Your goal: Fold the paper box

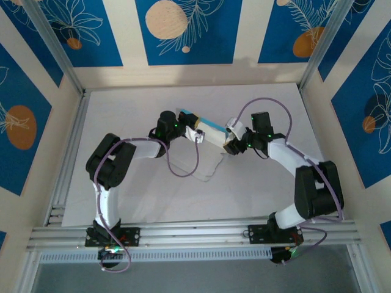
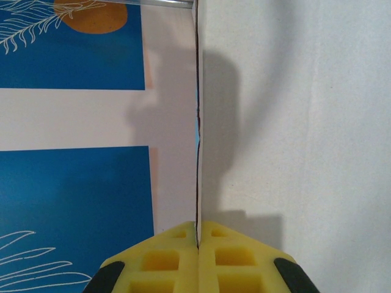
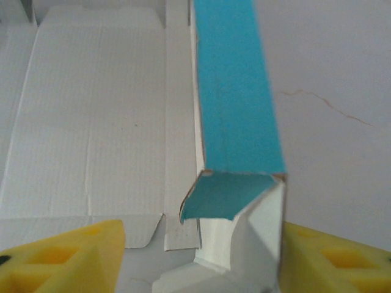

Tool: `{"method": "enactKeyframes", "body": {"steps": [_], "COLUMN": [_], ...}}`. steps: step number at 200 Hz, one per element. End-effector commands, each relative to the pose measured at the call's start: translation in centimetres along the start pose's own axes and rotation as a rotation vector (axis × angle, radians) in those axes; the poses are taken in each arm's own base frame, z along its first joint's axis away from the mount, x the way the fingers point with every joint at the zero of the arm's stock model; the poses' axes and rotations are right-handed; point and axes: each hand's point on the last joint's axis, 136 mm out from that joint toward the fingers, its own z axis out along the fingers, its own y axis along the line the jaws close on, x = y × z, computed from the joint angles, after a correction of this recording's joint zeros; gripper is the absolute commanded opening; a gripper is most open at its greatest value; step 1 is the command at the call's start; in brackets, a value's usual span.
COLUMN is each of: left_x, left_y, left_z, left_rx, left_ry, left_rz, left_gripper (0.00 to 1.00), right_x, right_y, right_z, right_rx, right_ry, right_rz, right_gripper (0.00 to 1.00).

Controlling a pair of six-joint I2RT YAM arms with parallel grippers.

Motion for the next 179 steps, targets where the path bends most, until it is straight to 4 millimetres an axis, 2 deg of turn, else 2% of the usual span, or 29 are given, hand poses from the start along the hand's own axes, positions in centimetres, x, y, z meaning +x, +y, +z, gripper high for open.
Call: {"method": "enactKeyframes", "body": {"steps": [1, 29, 41, 48, 63, 72, 82, 85, 94, 102, 114, 132, 141, 146, 167, 179], "left_x": [-1.1, -1.2, -1.1, -1.2, -1.4, -1.4, -1.5, -1.6, -1.6, -1.7, -1.8, -1.8, -1.8, -1.7, -1.9, -1.9], "left_y": [-2.3, -1.9, -1.6, -1.4, -1.2, -1.1, -1.1, -1.1, -0.9, -0.8, -0.7, -0.6, -0.5, -0.5, -0.3, -0.4], "left_z": [0.1, -0.1, -0.2, -0.2, -0.2, -0.3, -0.3, -0.3, -0.3, -0.4, -0.4, -0.4, -0.4, -0.4, -0.4, -0.3], "left_rx": [0.075, 0.069, 0.065, 0.061, 0.058, 0.057, 0.06, 0.061, 0.06, 0.06, 0.057, 0.055, 0.053, 0.051, 0.042, 0.042], "left_ry": [-0.045, -0.045, -0.043, -0.044, -0.045, -0.044, -0.044, -0.045, -0.043, -0.044, -0.043, -0.039, -0.04, -0.04, -0.042, -0.043], "left_rz": [-0.026, -0.025, -0.023, -0.022, -0.02, -0.016, -0.015, -0.015, -0.013, -0.011, -0.006, -0.01, -0.01, -0.009, -0.008, -0.009], "left_gripper": [0.0, 0.0, 0.0, 0.0, 0.0, 0.0, 0.0, 0.0, 0.0, 0.0, 0.0, 0.0, 0.0, 0.0, 0.0, 0.0], "right_x": [-1.0, -2.5, -3.2, -3.8, -4.6, -4.9, -5.5, -5.9, -6.8, -7.0, -7.4, -7.1, -6.7, -6.3, -1.7, 0.3], "right_y": [0.9, 0.2, -0.7, -1.6, -5.0, -7.1, -8.0, -7.7, -7.0, -7.1, -6.4, -5.9, -4.9, -4.0, -1.8, -1.4], "right_z": [-2.3, -5.8, -7.4, -8.5, -11.1, -12.9, -14.3, -14.4, -14.7, -14.9, -14.8, -13.1, -12.1, -11.3, -7.3, -6.1], "right_rx": [0.031, 0.158, 0.22, 0.252, 0.36, 0.448, 0.456, 0.414, 0.339, 0.35, 0.274, 0.212, 0.173, 0.153, 0.185, 0.189], "right_ry": [-0.072, -0.136, -0.134, -0.135, -0.155, -0.17, -0.197, -0.213, -0.276, -0.322, -0.344, -0.288, -0.267, -0.249, -0.136, -0.113], "right_rz": [0.026, 0.048, 0.069, 0.113, 0.302, 0.414, 0.49, 0.492, 0.475, 0.487, 0.467, 0.437, 0.365, 0.292, 0.055, 0.031], "right_gripper": [0.74, 0.76, 0.77, 0.73, 0.51, 0.28, 0.04, 0.0, 0.0, 0.0, 0.0, 0.0, 0.04, 0.06, 0.18, 0.33]}}
